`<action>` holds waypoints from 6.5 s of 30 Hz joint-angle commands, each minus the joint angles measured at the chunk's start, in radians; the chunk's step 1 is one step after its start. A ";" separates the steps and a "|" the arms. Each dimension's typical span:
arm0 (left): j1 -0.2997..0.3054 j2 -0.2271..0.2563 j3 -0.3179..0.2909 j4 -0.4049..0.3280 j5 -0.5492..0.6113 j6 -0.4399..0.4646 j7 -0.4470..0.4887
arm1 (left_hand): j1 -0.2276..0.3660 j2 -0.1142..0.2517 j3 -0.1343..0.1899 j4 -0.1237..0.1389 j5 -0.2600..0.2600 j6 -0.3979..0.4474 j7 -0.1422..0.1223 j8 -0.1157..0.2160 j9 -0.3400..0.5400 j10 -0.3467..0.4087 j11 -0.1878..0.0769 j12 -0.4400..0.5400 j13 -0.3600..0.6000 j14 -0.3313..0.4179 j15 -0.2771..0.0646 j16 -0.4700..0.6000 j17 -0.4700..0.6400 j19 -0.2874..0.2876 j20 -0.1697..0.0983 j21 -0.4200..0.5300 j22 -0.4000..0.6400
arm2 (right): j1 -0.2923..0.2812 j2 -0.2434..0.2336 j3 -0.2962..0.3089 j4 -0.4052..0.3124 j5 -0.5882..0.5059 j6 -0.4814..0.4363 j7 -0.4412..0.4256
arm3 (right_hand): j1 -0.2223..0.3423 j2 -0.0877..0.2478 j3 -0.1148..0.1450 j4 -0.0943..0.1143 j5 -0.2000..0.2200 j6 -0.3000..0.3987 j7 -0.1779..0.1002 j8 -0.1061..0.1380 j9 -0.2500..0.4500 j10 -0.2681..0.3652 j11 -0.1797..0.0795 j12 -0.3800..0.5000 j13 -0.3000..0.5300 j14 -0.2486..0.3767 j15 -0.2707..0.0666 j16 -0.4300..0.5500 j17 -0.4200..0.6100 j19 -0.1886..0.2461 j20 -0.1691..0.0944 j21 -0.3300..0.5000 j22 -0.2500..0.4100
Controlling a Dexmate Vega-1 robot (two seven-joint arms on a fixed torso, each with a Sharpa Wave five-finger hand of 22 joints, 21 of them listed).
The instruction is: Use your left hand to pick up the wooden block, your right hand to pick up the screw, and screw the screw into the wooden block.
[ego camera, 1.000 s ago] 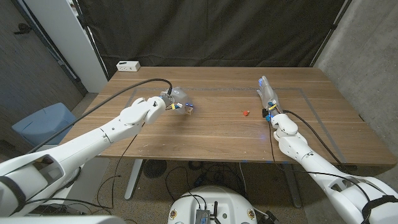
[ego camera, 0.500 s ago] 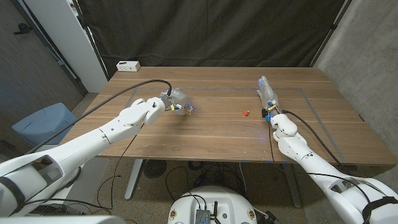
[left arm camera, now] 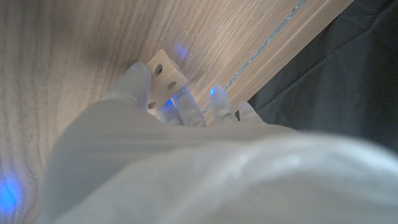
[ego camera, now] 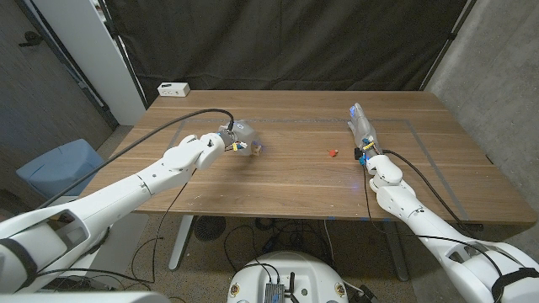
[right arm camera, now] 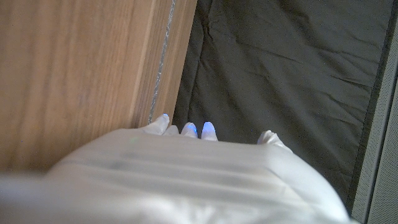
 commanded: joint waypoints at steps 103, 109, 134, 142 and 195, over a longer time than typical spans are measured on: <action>0.012 -0.167 -0.120 0.071 -0.606 0.126 0.268 | 0.046 0.048 -0.106 0.008 -0.014 0.268 0.002 -0.022 0.005 0.206 -0.009 -0.020 0.031 0.137 -0.072 -0.006 0.008 0.107 0.000 -0.003 0.002 | -0.099 -0.392 -0.028 -0.423 -0.258 -0.298 -0.036 | 0.158 -0.035 0.064 -0.161 -0.012 0.100 -0.089 0.025 0.009 0.059 -0.001 0.024 0.013 0.023 -0.001 0.011 -0.006 0.045 0.019 0.008 0.001; 0.009 -0.176 -0.126 0.110 -0.662 0.055 0.300 | 0.045 0.050 -0.111 0.009 -0.014 0.266 0.002 -0.022 0.004 0.203 -0.009 -0.022 0.029 0.131 -0.070 -0.006 0.008 0.106 -0.004 -0.003 0.002 | -0.111 -0.417 -0.022 -0.447 -0.268 -0.297 -0.023 | 0.170 -0.041 0.068 -0.173 -0.010 0.101 -0.090 0.024 0.009 0.058 -0.001 0.023 0.014 0.024 0.000 0.011 -0.006 0.048 0.020 0.007 0.001; -0.025 -0.286 -0.152 0.323 -0.890 -0.146 0.352 | 0.041 0.064 -0.118 0.010 -0.015 0.260 0.002 -0.021 0.005 0.182 -0.010 -0.027 0.029 0.116 -0.080 -0.006 0.010 0.097 -0.022 -0.002 0.003 | -0.083 -0.502 -0.043 -0.498 -0.403 -0.304 0.033 | 0.234 -0.083 0.084 -0.224 -0.002 0.128 -0.127 0.030 0.011 0.052 -0.010 0.020 0.016 0.039 -0.003 0.013 -0.005 0.062 0.027 0.006 0.002; -0.050 -0.335 -0.154 0.436 -0.996 -0.237 0.303 | 0.044 0.066 -0.119 0.008 -0.016 0.264 0.002 -0.019 0.005 0.180 -0.010 -0.026 0.030 0.107 -0.083 -0.007 0.010 0.083 -0.026 -0.006 0.003 | -0.077 -0.542 -0.051 -0.521 -0.459 -0.327 0.049 | 0.278 -0.096 0.099 -0.236 -0.006 0.144 -0.128 0.032 0.013 0.067 -0.016 0.025 0.018 0.059 -0.010 0.017 -0.005 0.096 0.010 0.013 0.002; -0.123 -0.410 -0.145 0.649 -1.224 -0.361 0.080 | 0.038 0.090 -0.125 0.011 -0.014 0.252 0.003 -0.022 0.005 0.143 -0.008 -0.032 0.030 0.066 -0.090 -0.006 0.012 0.022 -0.025 -0.007 0.004 | 0.125 -0.651 -0.175 -0.434 -0.962 -0.057 0.258 | 0.401 -0.132 0.137 -0.238 -0.009 0.190 -0.131 0.038 0.018 0.026 -0.030 0.011 0.019 0.093 -0.016 0.018 -0.004 0.144 0.017 0.012 0.001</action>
